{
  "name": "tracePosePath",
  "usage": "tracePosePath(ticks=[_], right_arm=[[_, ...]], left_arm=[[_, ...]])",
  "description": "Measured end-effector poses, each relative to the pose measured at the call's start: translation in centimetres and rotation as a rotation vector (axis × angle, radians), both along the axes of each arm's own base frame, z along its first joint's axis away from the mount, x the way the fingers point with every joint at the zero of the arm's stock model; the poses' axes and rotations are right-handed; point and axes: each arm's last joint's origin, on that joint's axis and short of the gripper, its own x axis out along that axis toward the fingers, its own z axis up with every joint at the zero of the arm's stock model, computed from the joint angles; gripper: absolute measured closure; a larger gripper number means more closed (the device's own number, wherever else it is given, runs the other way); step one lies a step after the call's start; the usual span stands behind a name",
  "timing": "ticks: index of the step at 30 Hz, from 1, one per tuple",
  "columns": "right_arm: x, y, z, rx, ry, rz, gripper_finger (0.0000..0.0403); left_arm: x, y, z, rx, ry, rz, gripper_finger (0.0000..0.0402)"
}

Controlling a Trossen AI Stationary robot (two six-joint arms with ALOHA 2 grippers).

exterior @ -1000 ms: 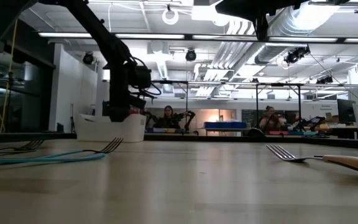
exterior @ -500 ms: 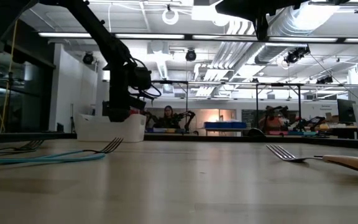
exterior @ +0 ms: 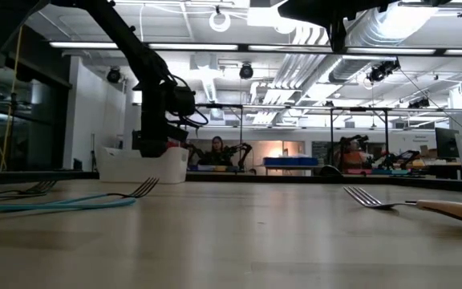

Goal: Sort silverware by color (type)
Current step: Put the blue fork into the white bin

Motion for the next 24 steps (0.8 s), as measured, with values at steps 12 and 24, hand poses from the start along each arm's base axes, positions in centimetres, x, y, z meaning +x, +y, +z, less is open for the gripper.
tracePosePath(ticks=[12,24], right_arm=[[0.0,0.0,0.0,0.0,0.0,0.0,0.0398],[0.0,0.0,0.0,0.0,0.0,0.0,0.0398]], left_arm=[[0.0,0.2,0.6,0.021,0.049,-0.021,0.0215],[1.3,1.4,9.0,0.109,-0.097,0.056,0.0215]])
